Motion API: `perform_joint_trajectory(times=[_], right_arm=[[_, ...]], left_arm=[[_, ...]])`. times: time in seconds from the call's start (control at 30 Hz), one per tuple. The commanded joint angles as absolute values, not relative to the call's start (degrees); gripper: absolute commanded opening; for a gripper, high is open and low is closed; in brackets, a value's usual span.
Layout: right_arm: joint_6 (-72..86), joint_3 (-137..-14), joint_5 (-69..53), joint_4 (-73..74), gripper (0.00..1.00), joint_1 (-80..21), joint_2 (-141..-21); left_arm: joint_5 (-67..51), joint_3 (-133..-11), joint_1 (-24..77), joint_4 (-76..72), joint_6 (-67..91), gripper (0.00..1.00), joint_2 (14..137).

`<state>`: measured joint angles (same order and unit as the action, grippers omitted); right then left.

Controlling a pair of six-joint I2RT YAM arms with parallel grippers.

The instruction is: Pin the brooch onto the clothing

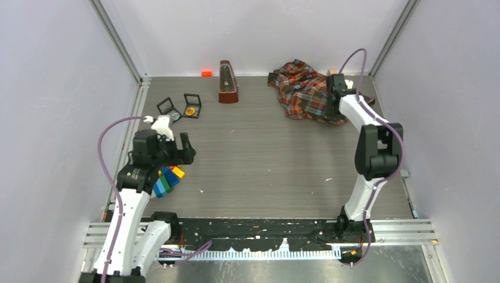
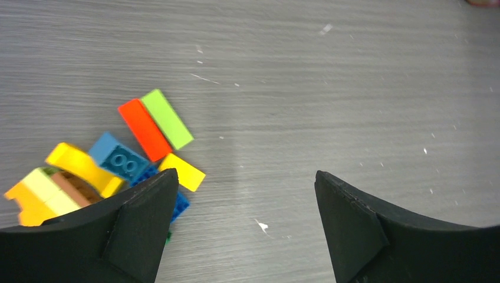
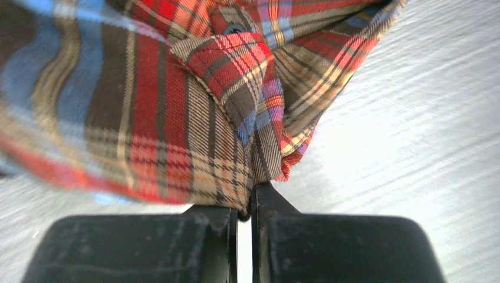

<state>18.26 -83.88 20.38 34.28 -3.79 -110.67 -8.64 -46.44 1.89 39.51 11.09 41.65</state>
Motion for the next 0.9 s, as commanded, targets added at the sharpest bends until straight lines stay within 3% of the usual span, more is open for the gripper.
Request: perform_joint_trajectory(times=[0.0,0.13,0.37,0.5,0.7,0.87], right_arm=[[17.6,-90.8,19.0,40.7,0.00,-3.9,-93.5],[18.4,-100.6,13.1,47.1,0.00,-4.5,-80.9],[19.1,-124.9,5.4,54.6,0.00,-5.1,-73.7],[20.2,-125.9,3.8,53.2,0.00,-5.0,-69.8],[22.9,-117.4,4.5,50.6,0.00,-5.0,-63.4],[24.0,-114.1,9.2,51.7,0.00,-5.0,-61.3]], left_arm=[[-10.3,-49.9,12.4,36.8,13.6,0.89,45.2],[-8.0,-50.7,26.2,27.9,20.7,0.89,47.6],[-5.9,-52.7,45.9,9.0,25.7,0.91,58.2],[-5.5,-54.0,53.6,0.9,25.8,0.92,64.9],[-5.1,-50.8,63.7,-14.3,26.8,0.93,71.1],[3.3,-47.1,79.0,-28.0,23.9,0.93,75.8]])
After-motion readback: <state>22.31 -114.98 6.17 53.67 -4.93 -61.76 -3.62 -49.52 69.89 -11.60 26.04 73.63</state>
